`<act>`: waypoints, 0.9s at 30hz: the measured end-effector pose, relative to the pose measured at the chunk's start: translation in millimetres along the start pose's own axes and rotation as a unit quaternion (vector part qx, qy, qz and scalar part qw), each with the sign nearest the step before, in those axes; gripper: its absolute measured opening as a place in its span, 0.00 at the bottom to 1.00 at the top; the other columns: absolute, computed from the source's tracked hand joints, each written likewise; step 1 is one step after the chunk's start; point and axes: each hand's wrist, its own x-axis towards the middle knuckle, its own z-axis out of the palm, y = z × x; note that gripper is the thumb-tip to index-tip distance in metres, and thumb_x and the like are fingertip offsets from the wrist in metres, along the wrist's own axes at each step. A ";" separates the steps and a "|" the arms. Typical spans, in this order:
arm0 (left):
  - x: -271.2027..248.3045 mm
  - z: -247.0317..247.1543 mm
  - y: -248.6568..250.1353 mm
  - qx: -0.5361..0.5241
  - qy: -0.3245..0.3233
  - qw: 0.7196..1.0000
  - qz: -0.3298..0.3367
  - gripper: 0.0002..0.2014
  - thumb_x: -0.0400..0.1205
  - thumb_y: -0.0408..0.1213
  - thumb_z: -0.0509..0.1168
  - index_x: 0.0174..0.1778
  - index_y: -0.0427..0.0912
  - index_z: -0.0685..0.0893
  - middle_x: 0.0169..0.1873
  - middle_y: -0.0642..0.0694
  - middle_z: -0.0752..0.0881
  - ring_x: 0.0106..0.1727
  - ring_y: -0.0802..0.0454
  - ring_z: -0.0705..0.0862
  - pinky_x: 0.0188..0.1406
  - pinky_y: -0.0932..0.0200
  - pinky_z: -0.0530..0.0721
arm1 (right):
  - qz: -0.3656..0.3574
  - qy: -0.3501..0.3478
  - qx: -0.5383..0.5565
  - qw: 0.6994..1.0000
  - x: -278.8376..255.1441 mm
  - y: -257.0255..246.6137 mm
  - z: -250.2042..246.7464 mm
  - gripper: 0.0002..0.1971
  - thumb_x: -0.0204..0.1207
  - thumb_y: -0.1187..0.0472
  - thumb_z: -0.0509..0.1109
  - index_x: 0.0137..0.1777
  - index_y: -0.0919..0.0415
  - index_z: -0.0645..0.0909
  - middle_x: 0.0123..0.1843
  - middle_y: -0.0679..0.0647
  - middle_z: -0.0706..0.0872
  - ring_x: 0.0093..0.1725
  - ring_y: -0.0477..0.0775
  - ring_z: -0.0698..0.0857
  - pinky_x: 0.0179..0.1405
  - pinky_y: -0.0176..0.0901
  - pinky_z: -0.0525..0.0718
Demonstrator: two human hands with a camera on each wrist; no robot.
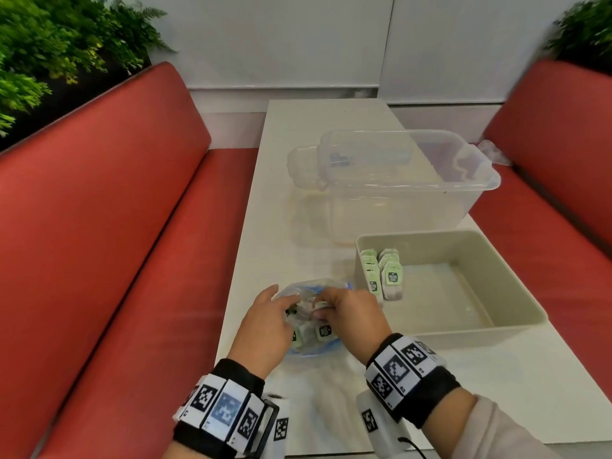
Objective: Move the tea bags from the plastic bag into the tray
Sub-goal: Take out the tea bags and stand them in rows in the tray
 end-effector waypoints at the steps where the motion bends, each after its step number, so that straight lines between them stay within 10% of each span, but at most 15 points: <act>1: 0.0 -1.1 2.5 -0.002 0.009 1.000 0.006 0.25 0.79 0.26 0.58 0.71 0.50 0.76 0.80 0.46 0.61 0.77 0.54 0.66 0.65 0.76 0.56 | 0.002 0.011 0.012 1.000 0.3 -1.0 -1.6 0.06 0.75 0.59 0.70 0.48 0.56 0.87 0.45 0.54 0.90 0.48 0.55 0.86 0.49 0.44 0.80; 5: -1.2 -11.5 13.1 -0.044 0.073 0.996 0.018 0.20 0.78 0.24 0.58 0.60 0.48 0.84 0.76 0.49 0.68 0.63 0.66 0.69 0.55 0.82 0.59 | 0.017 0.051 0.089 0.995 3.6 -4.7 -9.0 0.00 0.70 0.61 0.74 0.40 0.56 0.86 0.37 0.54 0.90 0.42 0.54 0.86 0.45 0.47 0.83; 10: -2.2 -24.6 24.1 -0.198 0.190 0.961 0.043 0.12 0.84 0.31 0.58 0.60 0.48 0.79 0.62 0.51 0.80 0.66 0.56 0.77 0.61 0.71 0.71 | 0.012 0.066 0.244 0.968 3.2 -18.8 -31.5 0.13 0.66 0.68 0.77 0.30 0.48 0.84 0.30 0.45 0.87 0.36 0.46 0.87 0.42 0.45 0.87; 14: -1.1 -33.2 38.0 -0.463 0.052 0.884 -0.011 0.27 0.73 0.61 0.61 0.64 0.51 0.77 0.60 0.50 0.84 0.62 0.50 0.83 0.61 0.51 0.82 | -0.012 0.036 0.324 0.945 0.7 -35.4 -57.8 0.08 0.67 0.70 0.77 0.34 0.56 0.85 0.26 0.46 0.84 0.21 0.38 0.78 0.21 0.31 0.76; 17: 0.8 -34.0 48.9 -0.555 -0.055 0.829 -0.022 0.27 0.72 0.55 0.61 0.66 0.48 0.77 0.57 0.43 0.86 0.53 0.46 0.88 0.49 0.51 0.87 | -0.021 0.003 0.318 0.948 -0.6 -38.5 -73.0 0.06 0.67 0.69 0.78 0.39 0.61 0.84 0.27 0.51 0.83 0.16 0.39 0.76 0.14 0.30 0.73; 23: 7.4 -12.7 65.4 -0.528 -0.055 0.847 -0.022 0.12 0.82 0.39 0.61 0.60 0.45 0.83 0.50 0.37 0.88 0.46 0.48 0.89 0.35 0.62 0.86 | -0.008 0.017 0.247 0.969 -2.8 -12.4 -83.1 0.11 0.79 0.62 0.67 0.34 0.54 0.78 0.25 0.54 0.81 0.19 0.50 0.78 0.22 0.40 0.77; 27: 17.1 4.1 82.6 -0.534 -0.040 0.844 -0.032 0.11 0.84 0.36 0.60 0.60 0.44 0.82 0.46 0.38 0.88 0.41 0.51 0.89 0.33 0.62 0.86 | -0.004 0.046 0.223 0.974 -6.4 13.1 -106.9 0.12 0.78 0.57 0.68 0.33 0.46 0.80 0.31 0.46 0.80 0.25 0.38 0.77 0.31 0.34 0.74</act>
